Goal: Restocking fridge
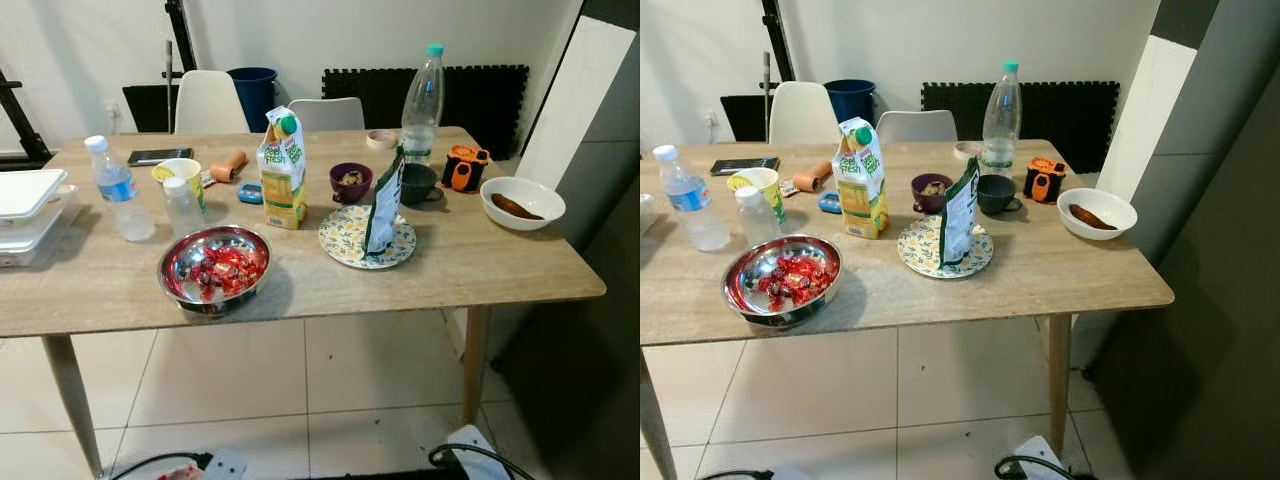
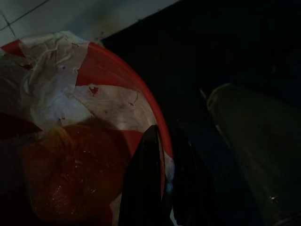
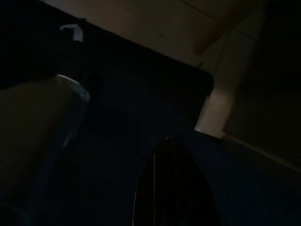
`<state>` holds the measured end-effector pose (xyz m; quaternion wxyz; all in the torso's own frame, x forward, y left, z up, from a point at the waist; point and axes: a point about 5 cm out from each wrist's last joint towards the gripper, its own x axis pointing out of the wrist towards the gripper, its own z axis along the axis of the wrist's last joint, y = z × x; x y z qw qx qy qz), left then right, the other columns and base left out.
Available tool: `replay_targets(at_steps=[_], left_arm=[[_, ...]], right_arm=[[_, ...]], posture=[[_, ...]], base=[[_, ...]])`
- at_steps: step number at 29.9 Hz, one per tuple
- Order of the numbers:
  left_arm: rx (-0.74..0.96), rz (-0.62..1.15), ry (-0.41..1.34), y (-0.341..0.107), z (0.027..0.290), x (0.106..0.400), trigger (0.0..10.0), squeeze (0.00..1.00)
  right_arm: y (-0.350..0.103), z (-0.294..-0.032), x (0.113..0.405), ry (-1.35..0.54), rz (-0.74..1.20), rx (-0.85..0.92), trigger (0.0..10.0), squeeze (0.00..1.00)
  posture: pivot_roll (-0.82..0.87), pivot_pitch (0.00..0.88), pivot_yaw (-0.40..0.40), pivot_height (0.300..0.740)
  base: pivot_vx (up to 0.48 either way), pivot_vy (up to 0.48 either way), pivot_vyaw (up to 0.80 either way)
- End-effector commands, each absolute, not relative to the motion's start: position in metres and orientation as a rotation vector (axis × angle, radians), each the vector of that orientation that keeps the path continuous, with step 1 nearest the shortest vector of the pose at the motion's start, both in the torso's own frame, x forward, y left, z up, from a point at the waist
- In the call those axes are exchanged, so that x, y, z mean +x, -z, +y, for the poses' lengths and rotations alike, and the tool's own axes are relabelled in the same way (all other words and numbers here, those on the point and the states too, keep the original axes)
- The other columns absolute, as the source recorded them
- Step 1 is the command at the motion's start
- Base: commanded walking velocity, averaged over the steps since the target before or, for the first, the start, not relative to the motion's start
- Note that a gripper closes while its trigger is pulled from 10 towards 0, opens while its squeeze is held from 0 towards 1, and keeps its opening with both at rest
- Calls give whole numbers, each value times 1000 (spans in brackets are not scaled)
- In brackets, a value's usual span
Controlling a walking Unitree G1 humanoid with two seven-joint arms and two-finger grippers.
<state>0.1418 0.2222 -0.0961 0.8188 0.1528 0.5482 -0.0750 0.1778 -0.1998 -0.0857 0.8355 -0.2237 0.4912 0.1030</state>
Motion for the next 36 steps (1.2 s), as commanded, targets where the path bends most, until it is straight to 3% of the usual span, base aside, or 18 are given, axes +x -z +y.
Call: replay_targets(at_steps=[1, 11, 17, 22, 26, 36], left_arm=[[297, 1161, 123, 95, 225, 142, 10000, 0], [266, 1169, 153, 101, 208, 135, 10000, 0], [326, 1197, 226, 105, 208, 123, 10000, 0], [346, 1190, 204, 103, 215, 125, 10000, 0], [351, 1189, 187, 103, 216, 125, 10000, 0], [346, 1141, 267, 103, 186, 140, 10000, 0]], right_arm=[[89, -196, 170, -251, 1053, -483, 10000, 0], [91, -218, 158, -183, 1088, -458, 10000, 0], [81, -225, 177, -108, 1044, -449, 10000, 0], [80, -220, 181, -84, 1020, -437, 10000, 0], [85, -214, 174, -126, 1033, -483, 10000, 0], [92, -215, 155, -102, 1066, -415, 10000, 0]], posture=[[-64, 34, -34, 740], [-56, 109, -44, 740], [-57, 132, -44, 740], [-44, 125, -66, 740], [-58, 123, -41, 740], [-65, 114, -28, 740]], base=[[0, 0, 0], [0, 0, 0], [0, 0, 0], [0, 0, 0], [0, 0, 0], [0, 0, 0]])
